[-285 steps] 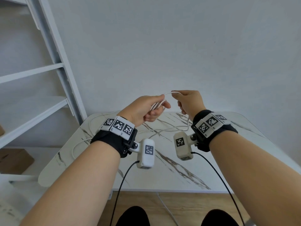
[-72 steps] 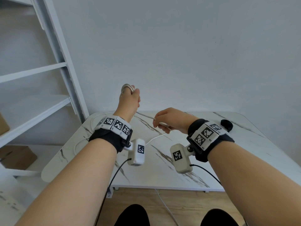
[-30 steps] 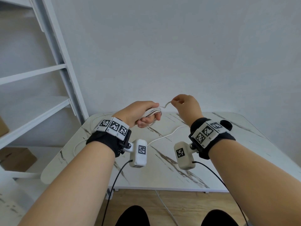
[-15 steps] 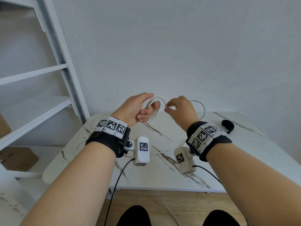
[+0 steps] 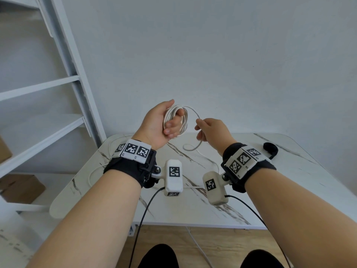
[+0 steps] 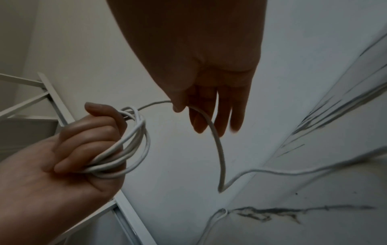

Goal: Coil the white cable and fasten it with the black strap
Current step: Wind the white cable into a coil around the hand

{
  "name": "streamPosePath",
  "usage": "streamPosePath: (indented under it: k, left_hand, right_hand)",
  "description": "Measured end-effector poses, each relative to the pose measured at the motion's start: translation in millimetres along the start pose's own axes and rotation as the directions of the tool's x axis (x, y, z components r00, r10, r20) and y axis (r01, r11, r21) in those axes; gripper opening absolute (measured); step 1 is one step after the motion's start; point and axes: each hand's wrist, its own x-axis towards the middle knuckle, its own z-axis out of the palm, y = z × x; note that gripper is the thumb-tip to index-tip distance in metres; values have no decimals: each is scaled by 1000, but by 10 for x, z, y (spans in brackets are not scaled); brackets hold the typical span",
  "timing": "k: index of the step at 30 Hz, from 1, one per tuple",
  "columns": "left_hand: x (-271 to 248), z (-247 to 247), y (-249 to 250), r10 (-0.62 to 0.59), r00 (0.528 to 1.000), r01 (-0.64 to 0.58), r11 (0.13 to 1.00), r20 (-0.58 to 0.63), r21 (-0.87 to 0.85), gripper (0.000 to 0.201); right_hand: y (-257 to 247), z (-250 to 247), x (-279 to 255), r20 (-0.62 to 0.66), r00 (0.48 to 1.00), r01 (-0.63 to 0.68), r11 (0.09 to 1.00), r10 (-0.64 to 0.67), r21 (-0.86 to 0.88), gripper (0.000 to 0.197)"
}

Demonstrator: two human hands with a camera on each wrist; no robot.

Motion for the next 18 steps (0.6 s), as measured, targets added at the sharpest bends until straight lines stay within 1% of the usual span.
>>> streamPosePath:
  k: [2, 5, 8, 10, 12, 14, 18]
  left_hand:
    - [11, -5, -7, 35, 999, -36, 997, -13, -63, 43]
    - [29, -10, -14, 78, 997, -80, 984, -18, -160, 41]
    - [28, 16, -4, 101, 995, -104, 968, -25, -226, 31]
    - [36, 23, -3, 108, 994, -113, 956, -35, -270, 28]
    - [56, 4, 2, 101, 993, -114, 939, -58, -326, 27]
    - [76, -27, 14, 87, 991, -119, 923, -103, -367, 28]
    - [108, -40, 22, 76, 976, -152, 912, -206, -382, 27]
  right_hand:
    - [11, 3, -17, 44, 998, -41, 995, 37, 87, 33]
    - [29, -3, -27, 62, 996, -77, 990, 71, 114, 32]
    - [35, -14, -37, 95, 990, -120, 984, 108, 135, 32]
    - [43, -22, -52, 137, 980, -164, 976, 145, 141, 34]
    - [64, -22, -75, 182, 968, -198, 973, 175, 120, 36]
    - [92, -11, -100, 218, 957, -208, 976, 191, 59, 37]
    - [108, 52, -161, 319, 927, -178, 980, 198, -93, 37]
